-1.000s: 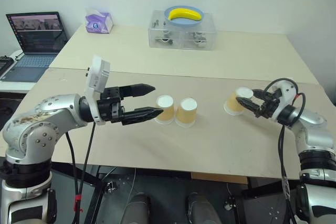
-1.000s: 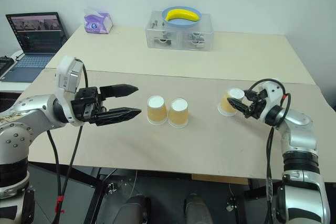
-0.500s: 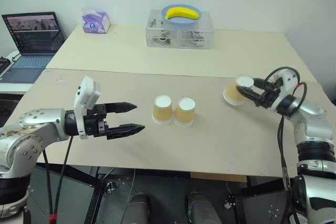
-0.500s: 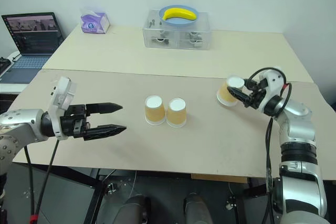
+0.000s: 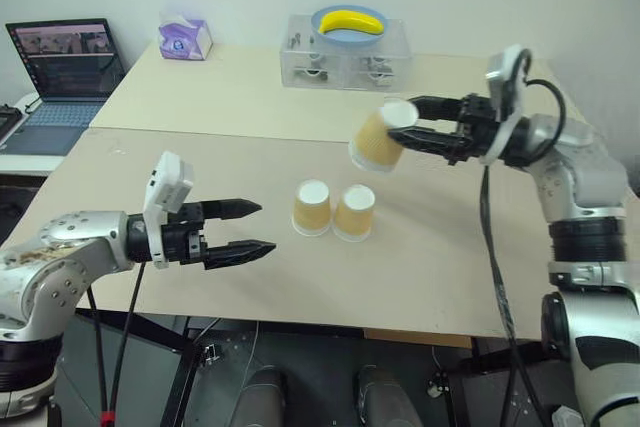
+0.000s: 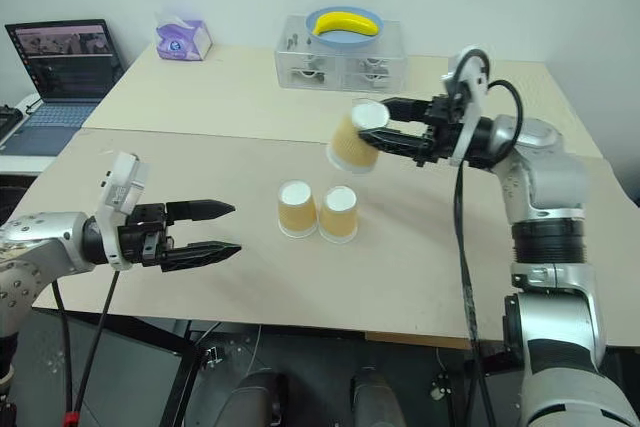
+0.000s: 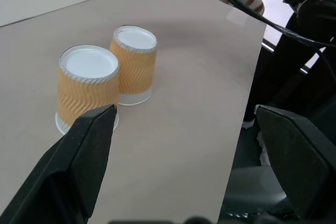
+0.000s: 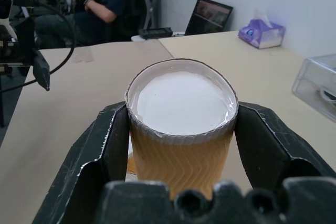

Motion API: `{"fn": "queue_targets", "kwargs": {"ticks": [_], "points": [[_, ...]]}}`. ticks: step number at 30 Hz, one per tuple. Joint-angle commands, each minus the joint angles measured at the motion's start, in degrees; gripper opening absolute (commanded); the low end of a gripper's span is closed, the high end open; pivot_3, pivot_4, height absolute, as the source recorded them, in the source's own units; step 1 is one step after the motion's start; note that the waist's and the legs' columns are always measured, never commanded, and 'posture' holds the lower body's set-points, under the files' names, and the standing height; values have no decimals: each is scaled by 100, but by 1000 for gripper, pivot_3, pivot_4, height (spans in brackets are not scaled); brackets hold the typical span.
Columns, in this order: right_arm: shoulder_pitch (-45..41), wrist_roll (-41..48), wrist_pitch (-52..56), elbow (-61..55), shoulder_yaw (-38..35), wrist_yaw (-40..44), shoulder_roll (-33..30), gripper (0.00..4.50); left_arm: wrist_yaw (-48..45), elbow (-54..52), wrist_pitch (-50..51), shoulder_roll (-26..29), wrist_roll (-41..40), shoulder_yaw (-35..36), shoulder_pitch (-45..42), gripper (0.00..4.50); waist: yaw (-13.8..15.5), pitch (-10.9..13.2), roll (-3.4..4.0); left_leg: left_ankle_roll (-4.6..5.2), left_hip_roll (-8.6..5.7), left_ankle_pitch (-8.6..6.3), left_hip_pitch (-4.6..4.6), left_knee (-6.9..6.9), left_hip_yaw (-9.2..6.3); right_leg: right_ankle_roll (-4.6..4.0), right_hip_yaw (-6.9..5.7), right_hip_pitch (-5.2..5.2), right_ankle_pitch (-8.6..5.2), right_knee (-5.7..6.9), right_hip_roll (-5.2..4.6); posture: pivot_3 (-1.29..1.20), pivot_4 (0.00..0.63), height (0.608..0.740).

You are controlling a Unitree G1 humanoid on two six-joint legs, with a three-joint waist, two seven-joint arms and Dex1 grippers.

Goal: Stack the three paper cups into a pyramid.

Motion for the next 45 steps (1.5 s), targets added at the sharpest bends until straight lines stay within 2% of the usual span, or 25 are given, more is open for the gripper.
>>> {"fn": "queue_targets", "kwargs": {"ticks": [1, 12, 30, 45], "points": [[-283, -305, -339, 101, 251, 164, 101, 2725, -17, -57, -87, -63, -16, -46, -178, 4500, 1, 0, 0, 0, 0, 0, 0, 0, 0, 0, 0, 1, 0, -1, 0, 0, 150, 694], [-569, -408, -113, 43, 444, 669, 36, 2725, 23, -56, -64, -183, -37, -114, -236, 4500, 14, 2, 0, 0, -2, 0, -8, 1, 0, 0, -1, -6, 0, 1, -3, 0, 150, 694], [-561, -279, 719, -458, 511, 265, 471, 2725, -9, 94, -125, -338, 77, -242, -381, 4500, 14, 2, 0, 0, -1, 0, -8, 1, -1, 0, -1, -7, 0, 2, -2, 0, 150, 694], [-311, -295, 793, -671, 509, 285, 442, 2725, 8, 82, -106, -355, 61, -173, -353, 4500, 10, 2, 0, 0, 0, 0, -8, 1, -1, 0, -1, -7, 0, 2, -1, 0, 150, 694]]}}
